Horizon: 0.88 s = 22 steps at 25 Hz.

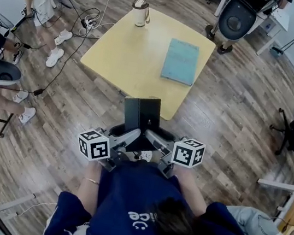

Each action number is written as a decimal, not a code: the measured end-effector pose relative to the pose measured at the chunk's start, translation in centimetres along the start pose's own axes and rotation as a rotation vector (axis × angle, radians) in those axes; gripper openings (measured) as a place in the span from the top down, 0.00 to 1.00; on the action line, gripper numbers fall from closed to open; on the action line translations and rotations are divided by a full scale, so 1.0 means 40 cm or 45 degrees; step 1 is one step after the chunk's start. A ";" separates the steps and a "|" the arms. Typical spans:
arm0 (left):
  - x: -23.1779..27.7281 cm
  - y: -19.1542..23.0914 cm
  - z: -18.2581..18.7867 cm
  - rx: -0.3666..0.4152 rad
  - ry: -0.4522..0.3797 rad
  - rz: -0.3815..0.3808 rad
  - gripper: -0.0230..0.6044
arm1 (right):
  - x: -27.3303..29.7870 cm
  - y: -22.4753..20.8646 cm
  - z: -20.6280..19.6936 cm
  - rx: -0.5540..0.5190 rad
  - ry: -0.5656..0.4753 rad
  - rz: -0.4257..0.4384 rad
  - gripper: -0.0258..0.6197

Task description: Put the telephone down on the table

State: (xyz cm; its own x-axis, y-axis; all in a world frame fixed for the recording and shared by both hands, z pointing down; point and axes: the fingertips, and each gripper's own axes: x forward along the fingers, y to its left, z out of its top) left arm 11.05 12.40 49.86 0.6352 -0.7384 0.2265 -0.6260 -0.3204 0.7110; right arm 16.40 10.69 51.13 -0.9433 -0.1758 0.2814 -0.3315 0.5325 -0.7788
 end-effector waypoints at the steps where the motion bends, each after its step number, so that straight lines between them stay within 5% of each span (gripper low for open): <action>1: 0.003 0.004 0.004 -0.002 -0.002 0.001 0.63 | 0.003 -0.003 0.004 -0.001 0.001 0.000 0.62; 11: 0.012 0.079 0.066 -0.018 -0.008 -0.024 0.63 | 0.080 -0.027 0.050 0.036 -0.015 -0.040 0.62; 22: 0.041 0.266 0.262 -0.012 0.110 -0.163 0.63 | 0.284 -0.066 0.198 0.089 -0.132 -0.153 0.62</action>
State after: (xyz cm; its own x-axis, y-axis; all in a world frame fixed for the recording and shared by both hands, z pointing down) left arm 0.66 1.57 50.83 0.7461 -0.6383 0.1897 -0.5334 -0.4024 0.7440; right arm 6.45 0.74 51.96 -0.8919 -0.3212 0.3183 -0.4387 0.4441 -0.7812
